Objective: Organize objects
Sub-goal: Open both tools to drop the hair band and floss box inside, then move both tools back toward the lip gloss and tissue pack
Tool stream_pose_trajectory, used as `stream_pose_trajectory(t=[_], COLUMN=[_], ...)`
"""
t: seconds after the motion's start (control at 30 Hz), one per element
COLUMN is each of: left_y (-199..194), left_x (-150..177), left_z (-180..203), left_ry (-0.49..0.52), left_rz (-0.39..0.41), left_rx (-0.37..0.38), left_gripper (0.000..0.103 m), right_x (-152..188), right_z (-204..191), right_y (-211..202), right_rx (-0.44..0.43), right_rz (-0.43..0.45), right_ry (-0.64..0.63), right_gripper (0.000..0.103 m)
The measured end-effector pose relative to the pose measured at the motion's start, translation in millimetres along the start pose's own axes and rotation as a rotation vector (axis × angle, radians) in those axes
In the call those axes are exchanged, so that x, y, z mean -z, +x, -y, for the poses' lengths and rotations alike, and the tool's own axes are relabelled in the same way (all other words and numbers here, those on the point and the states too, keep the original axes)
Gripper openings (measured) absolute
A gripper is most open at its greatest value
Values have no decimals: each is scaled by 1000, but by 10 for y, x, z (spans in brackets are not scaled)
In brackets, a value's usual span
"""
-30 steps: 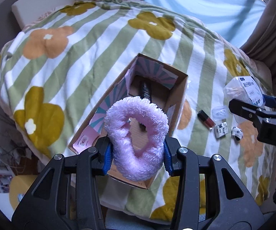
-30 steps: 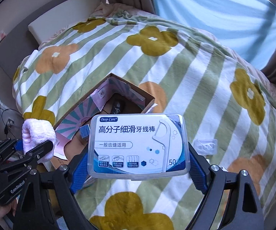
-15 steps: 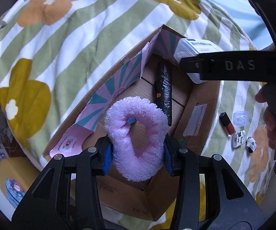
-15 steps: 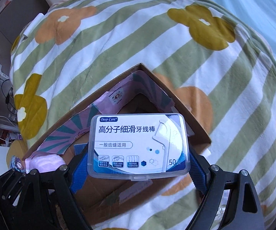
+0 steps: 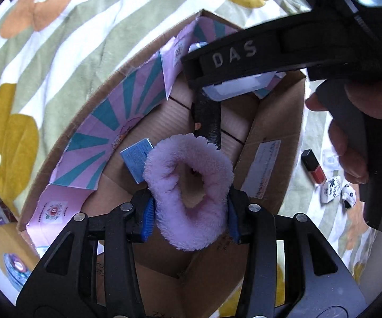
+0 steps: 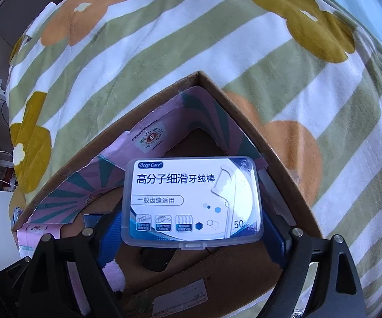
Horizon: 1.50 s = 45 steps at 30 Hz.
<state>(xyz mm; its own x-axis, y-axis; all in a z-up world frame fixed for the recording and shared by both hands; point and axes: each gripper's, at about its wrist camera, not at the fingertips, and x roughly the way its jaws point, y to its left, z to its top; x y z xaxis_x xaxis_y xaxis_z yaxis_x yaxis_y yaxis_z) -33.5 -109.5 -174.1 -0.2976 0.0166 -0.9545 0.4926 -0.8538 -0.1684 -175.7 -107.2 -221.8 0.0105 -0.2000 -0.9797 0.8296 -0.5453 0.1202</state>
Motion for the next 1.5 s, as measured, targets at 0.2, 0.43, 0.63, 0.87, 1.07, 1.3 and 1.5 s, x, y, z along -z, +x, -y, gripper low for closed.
stream_pose_trajectory(t=[0.2, 0.43, 0.63, 0.87, 1.07, 1.3, 1.5], left_y=[-139, -22, -136, -615, -1050, -1442, -1619], left_x=[115, 231, 294, 322, 286, 260, 286], left_z=[-14, -92, -87, -8, 156, 418, 780], left_ry=[0, -37, -19, 53, 156, 293, 415], left_rz=[53, 15, 33, 84, 135, 189, 239], left_rx=[9, 30, 22, 30, 37, 54, 100], left_gripper=[103, 103, 103, 103, 103, 103, 103], right_x=[60, 166, 246, 458, 802, 1480, 2190], right_z=[-6, 2, -62, -151, -133, 70, 306], right_y=[-19, -20, -204, -738, -1373, -2009, -2369], right_rx=[-76, -56, -40, -29, 13, 94, 215], right_rz=[50, 40, 45, 113, 195, 286, 345], right_ry=[-25, -1, -2, 39, 109, 285, 495], right_gripper=[103, 103, 103, 103, 103, 103, 103])
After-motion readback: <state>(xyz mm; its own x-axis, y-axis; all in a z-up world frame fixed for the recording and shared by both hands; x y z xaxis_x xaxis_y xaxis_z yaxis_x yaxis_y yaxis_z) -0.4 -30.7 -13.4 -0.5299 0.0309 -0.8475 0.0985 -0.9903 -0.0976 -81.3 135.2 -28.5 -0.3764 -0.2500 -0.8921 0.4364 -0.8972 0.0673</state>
